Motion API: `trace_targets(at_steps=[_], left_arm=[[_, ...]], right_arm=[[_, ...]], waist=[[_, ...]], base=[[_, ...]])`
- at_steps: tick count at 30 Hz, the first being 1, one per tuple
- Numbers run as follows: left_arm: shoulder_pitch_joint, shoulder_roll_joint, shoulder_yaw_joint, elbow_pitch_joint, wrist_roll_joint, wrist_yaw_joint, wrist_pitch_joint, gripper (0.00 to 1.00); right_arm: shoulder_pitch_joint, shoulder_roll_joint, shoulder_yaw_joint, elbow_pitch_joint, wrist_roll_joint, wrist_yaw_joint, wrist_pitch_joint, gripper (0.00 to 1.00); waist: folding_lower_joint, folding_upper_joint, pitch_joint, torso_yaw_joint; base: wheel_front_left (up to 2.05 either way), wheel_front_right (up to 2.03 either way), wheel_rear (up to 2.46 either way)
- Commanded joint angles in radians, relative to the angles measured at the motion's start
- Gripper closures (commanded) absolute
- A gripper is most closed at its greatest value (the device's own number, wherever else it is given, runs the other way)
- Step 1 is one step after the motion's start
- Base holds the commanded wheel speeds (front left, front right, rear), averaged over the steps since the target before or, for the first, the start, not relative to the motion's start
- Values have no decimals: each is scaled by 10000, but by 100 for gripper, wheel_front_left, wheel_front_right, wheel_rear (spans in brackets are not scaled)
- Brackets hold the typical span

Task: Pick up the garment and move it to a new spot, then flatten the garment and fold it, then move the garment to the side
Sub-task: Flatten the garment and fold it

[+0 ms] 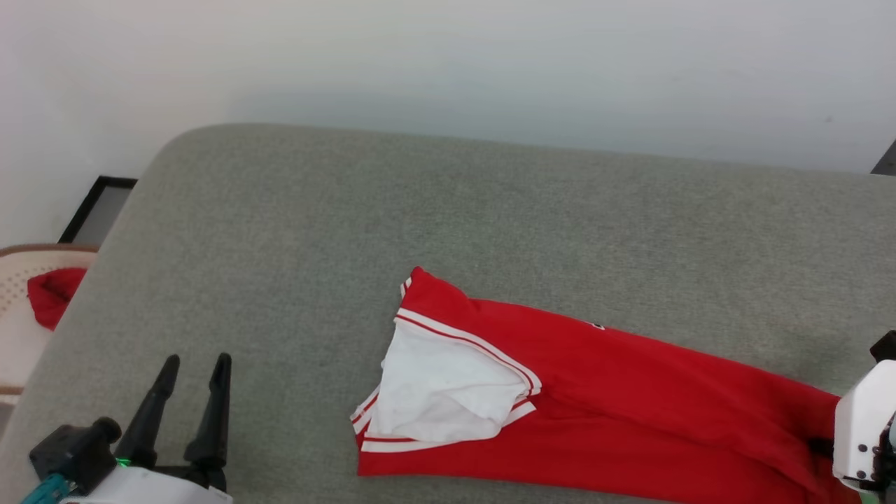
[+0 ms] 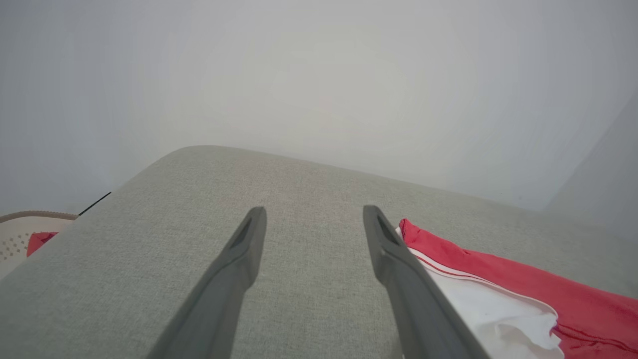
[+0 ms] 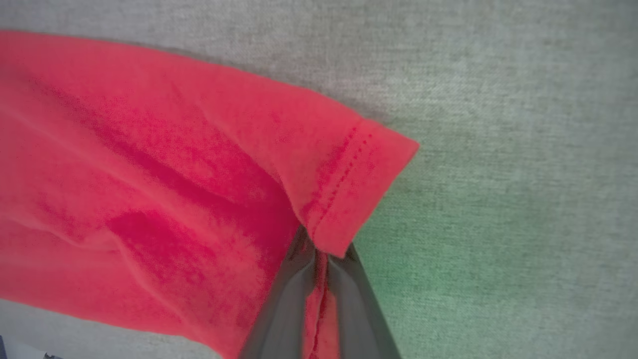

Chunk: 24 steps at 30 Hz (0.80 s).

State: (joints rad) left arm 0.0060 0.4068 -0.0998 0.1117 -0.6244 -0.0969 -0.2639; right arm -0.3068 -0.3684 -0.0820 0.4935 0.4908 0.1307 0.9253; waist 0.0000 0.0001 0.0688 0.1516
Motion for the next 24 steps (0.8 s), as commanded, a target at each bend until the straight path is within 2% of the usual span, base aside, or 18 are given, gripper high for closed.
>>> trace_targets(at_steps=[1,10,14,19,24], left_arm=[[84,-25,32,-11,57,-32,4,0],[369,-13,64,-61,70,-45,4,0],[380,0,56,-18,49,-40,4,0],[522,16,57,65,-20,19,23,0],[680,13,62,93,-68,84,18,0]], right_arm=[[147,-98,37,104,22,-2,-31,100],[-222,-1175,-216,713,-158,-5,-556,100],[-480,-1447,-237,1135,-302,-5,-657,100],[-666,-1524,57,1129,-354,-5,-586,100],[-662,-1111,421,344,387,-4,-140,100]], waist=[[0,-1,-99,-97],[0,-1,-341,-386],[0,-1,-420,-498],[0,-1,-648,-669],[0,-1,-897,-810]], base=[[0,0,0],[0,0,0],[0,0,0],[0,0,0],[0,0,0]])
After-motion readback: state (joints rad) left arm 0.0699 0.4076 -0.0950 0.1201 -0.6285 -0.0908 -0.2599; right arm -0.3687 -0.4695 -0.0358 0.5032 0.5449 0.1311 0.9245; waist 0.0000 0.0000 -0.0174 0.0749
